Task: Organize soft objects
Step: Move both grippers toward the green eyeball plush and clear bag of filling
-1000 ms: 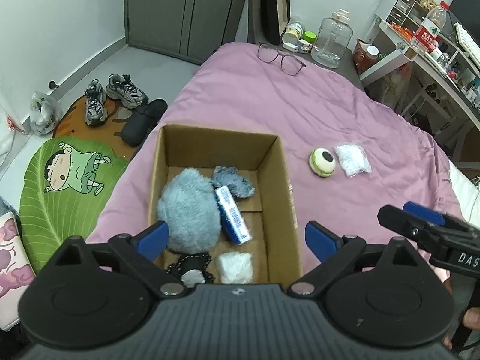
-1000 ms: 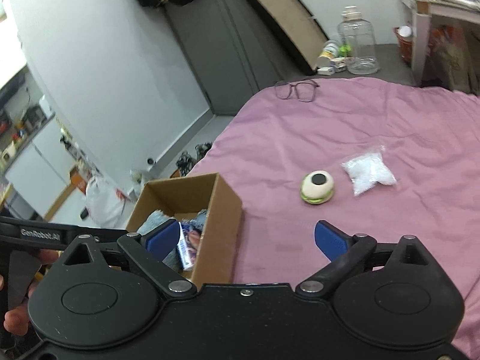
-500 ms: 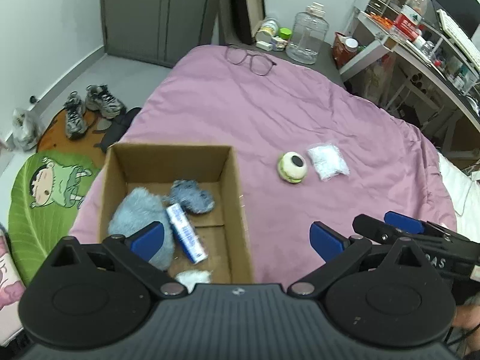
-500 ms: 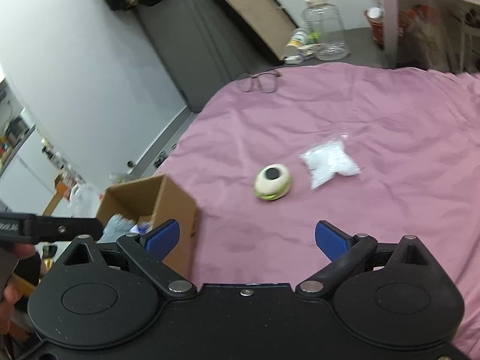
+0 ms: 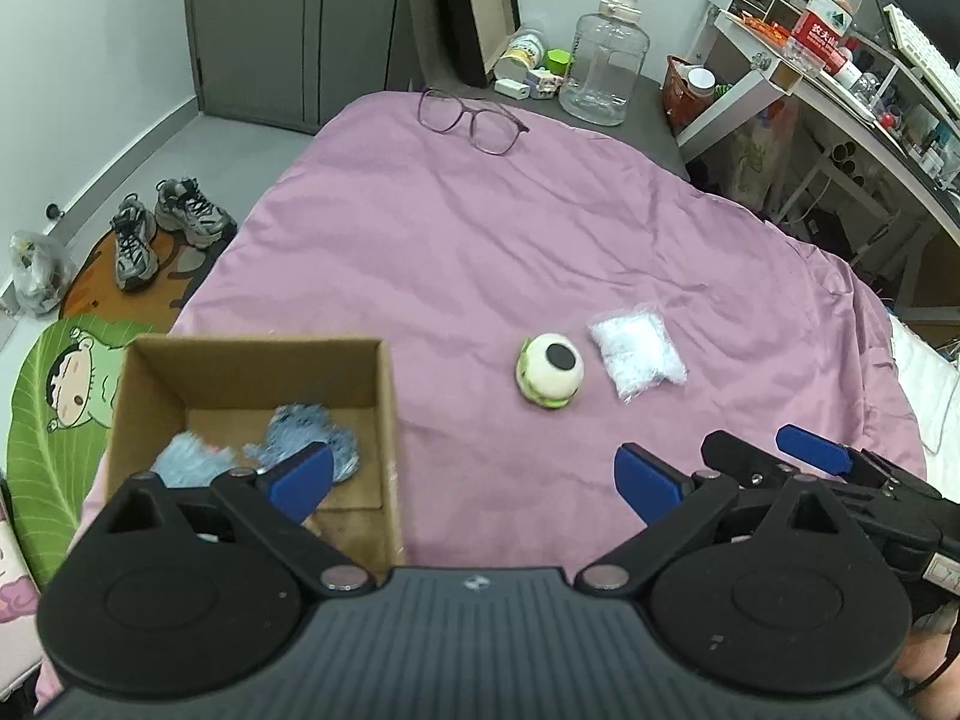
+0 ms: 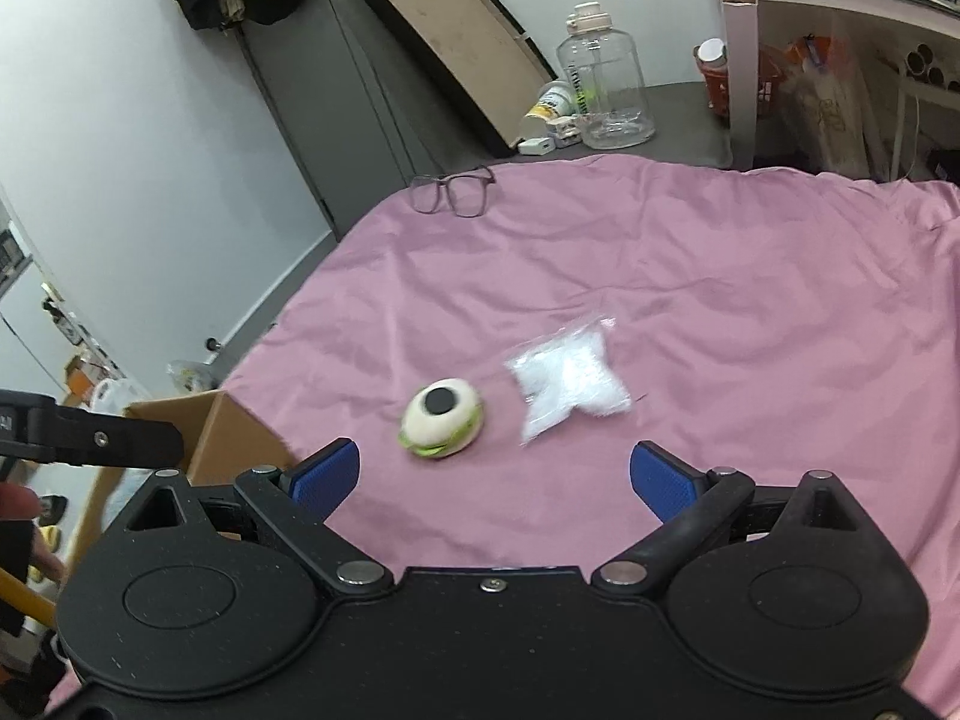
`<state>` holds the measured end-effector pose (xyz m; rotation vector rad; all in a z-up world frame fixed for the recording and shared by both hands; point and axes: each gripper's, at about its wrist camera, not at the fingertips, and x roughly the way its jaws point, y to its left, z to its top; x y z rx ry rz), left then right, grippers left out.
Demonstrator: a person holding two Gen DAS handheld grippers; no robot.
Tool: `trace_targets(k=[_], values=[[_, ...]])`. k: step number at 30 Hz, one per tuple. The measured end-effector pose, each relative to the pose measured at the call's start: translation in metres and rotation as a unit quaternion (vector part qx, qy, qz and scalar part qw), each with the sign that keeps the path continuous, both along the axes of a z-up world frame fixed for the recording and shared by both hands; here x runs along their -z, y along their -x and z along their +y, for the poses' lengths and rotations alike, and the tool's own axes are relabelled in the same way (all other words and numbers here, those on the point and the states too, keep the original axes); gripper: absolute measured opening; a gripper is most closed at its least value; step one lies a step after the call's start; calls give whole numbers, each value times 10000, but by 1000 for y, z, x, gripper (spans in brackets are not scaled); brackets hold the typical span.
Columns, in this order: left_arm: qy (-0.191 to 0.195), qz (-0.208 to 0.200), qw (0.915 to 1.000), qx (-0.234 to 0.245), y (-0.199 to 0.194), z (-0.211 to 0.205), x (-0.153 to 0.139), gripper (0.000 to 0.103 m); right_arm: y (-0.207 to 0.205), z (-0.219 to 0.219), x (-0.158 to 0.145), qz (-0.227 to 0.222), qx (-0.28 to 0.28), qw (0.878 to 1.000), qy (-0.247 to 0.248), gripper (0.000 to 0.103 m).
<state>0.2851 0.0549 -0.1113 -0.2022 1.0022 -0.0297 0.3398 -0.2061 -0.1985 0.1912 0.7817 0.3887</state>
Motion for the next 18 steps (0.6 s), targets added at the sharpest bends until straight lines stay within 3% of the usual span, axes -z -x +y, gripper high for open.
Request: trace_targets(k=[5,12,18], values=[[0,-68,9999,75,-18,-13,7,99,-21,-7,13,51,93,9999,-41,96],[65,-25,10000,41,-49,-25,22,82,-44,-11,37,155,62,9999,15,86],[56,54,10000,58,-72,-39,43,75,-60,-12,52,233,1,9997,-59,83]])
